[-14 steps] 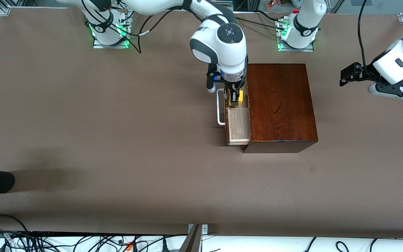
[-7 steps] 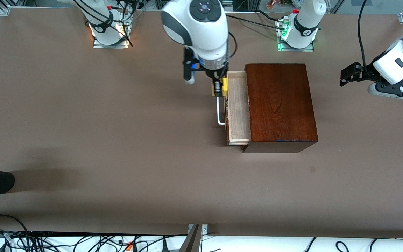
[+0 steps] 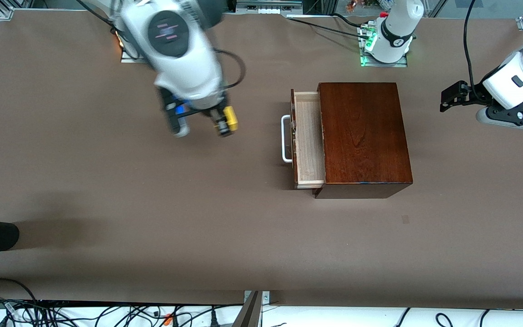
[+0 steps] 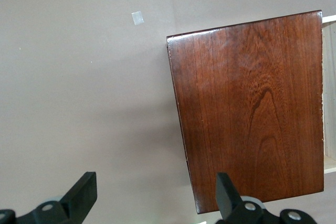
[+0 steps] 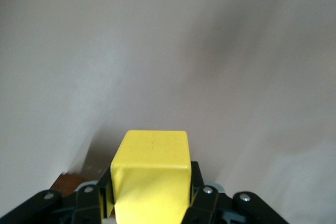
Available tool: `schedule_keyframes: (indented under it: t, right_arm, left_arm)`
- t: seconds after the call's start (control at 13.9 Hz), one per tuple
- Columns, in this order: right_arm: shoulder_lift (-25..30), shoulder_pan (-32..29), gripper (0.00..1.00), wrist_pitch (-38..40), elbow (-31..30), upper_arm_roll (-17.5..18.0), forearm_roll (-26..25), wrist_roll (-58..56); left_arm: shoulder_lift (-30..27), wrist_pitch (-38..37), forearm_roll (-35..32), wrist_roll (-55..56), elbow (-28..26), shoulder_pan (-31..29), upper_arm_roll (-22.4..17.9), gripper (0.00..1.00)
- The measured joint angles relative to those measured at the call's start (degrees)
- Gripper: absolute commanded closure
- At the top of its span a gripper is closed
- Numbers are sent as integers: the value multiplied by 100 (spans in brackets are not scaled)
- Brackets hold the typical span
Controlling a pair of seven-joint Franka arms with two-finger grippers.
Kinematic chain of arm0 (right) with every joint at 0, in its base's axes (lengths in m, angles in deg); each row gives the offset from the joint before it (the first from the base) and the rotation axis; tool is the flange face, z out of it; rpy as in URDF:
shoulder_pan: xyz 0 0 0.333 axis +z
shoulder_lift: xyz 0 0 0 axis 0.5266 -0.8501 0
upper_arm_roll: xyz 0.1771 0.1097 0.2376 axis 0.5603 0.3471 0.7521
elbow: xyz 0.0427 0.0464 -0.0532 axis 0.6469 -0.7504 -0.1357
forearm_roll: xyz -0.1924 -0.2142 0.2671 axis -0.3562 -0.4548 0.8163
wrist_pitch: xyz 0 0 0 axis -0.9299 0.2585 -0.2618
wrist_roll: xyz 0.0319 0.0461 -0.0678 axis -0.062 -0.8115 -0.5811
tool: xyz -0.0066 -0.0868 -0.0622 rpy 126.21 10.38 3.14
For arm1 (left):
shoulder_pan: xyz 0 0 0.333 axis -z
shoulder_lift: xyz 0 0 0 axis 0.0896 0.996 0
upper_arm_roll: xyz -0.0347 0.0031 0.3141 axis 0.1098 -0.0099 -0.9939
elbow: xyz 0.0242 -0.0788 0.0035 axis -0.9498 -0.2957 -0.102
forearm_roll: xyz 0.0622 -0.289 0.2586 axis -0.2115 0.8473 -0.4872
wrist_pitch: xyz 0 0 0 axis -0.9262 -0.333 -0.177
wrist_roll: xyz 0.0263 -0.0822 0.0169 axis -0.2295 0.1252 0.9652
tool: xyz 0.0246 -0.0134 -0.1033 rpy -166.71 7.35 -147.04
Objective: Open drawer, take yellow block, close drawer
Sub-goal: 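Carry the block away with the right gripper while the left gripper reaches the handle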
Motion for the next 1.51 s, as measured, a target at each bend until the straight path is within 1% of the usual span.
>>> schedule_keyframes:
  t: [0.07, 0.22, 0.36, 0.43, 0.5, 0.72, 0.86, 1.01, 1.15, 1.37, 1.51]
  right_arm:
    - [270, -134, 96, -2, -386, -126, 22, -528]
    - [856, -188, 97, -117, -1256, -545, 154, -1493]
    - [1460, -193, 97, -457, -2224, -952, 311, -2334]
    - [1740, -195, 97, -655, -2729, -1122, 343, -2722]
    - [1986, -195, 97, -872, -3221, -1262, 349, -3108]
    - [2432, -196, 97, -1574, -4476, -1584, 358, -4272]
    - [2550, -196, 96, -2174, -5189, -1672, 365, -4925]
    - [2557, -195, 96, -2888, -5795, -1691, 372, -5427]
    - [2506, -192, 97, -3572, -6285, -1688, 441, -6007]
    - [2235, -190, 96, -4317, -6673, -1687, 700, -6801]
    - [2002, -188, 96, -4682, -6777, -1681, 721, -7163]
  left_arm:
    - [0, -27, 0, 0, 0, 1, 11, 0]
    - [0, -142, 0, 0, 0, 12, 54, 0]
    - [-2, -255, 3, -29, 3, 41, 210, 0]
    - [-2, -312, 5, -32, 3, 50, 403, 0]
    - [5, -349, 7, -33, 2, 61, 680, 0]
    - [173, -384, 10, -10, -1, 115, 1642, 0]
    - [409, -335, 10, -10, 39, 174, 2026, 0]
    - [706, -273, 11, -32, 185, 296, 2255, 0]
    - [1050, 66, 13, -40, 329, 584, 2464, 0]
    - [1527, 882, 12, -35, 374, 1225, 2555, 0]
    - [1830, 1392, 12, -200, 375, 1485, 2559, 0]
